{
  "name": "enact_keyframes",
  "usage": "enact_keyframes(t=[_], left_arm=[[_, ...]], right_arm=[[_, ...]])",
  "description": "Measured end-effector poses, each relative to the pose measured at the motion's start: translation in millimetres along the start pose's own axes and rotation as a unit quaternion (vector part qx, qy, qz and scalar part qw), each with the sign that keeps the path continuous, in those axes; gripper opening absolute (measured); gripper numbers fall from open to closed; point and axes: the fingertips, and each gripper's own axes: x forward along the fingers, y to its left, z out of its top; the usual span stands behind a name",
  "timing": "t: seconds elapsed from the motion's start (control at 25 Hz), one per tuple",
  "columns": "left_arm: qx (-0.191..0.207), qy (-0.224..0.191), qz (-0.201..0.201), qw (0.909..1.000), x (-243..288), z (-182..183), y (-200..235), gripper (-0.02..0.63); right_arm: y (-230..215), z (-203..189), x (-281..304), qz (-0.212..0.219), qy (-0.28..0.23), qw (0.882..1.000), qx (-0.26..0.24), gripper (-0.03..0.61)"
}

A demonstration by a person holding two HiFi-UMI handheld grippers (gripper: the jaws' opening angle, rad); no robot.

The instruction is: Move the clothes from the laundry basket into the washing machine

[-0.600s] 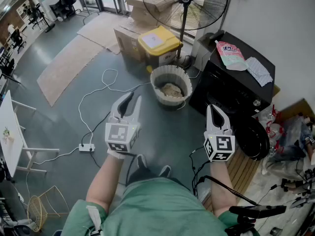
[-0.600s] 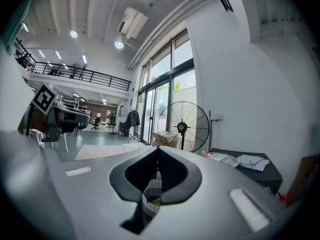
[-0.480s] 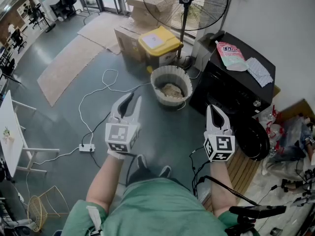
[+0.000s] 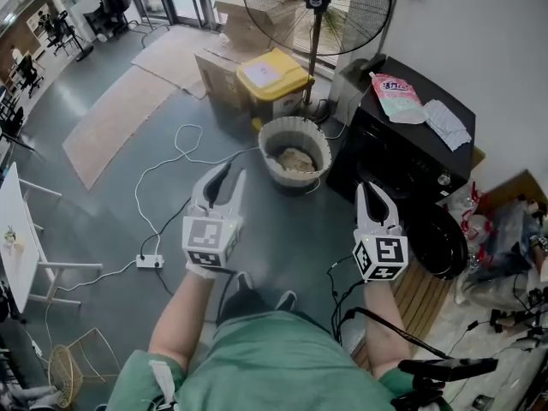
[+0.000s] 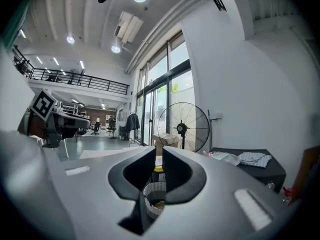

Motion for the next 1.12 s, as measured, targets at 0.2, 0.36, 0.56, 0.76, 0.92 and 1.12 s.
enact_keyframes(t=[0.2,0.36,0.56,0.76,0.92,1.12], left_arm=[[-0.001,-0.003,0.001,1.0,-4,-2,6,0.177],[-0.009,0.011,-0.001,0.9999,3,-17,25,0.217],[-0.033,0.023,-0.011,0.9991,31,-46,51,0.224],[-0.059,0.036,-0.02,0.9974,66,-73,97,0.222],[-0.074,0.044,-0.028,0.9958,98,-88,130,0.222],[-0.086,0.05,-0.044,0.9941,133,-101,163,0.221]], right_arm=[[3,-1,5,0.003,0.003,1.0,0.009,0.231],[13,-2,21,0.005,0.009,1.0,-0.004,0.264],[14,-16,56,-0.007,0.033,0.999,0.004,0.262],[24,-21,107,-0.019,0.056,0.998,-0.002,0.262],[26,-24,147,-0.031,0.07,0.997,-0.001,0.262],[36,-22,192,-0.04,0.083,0.996,-0.007,0.262]])
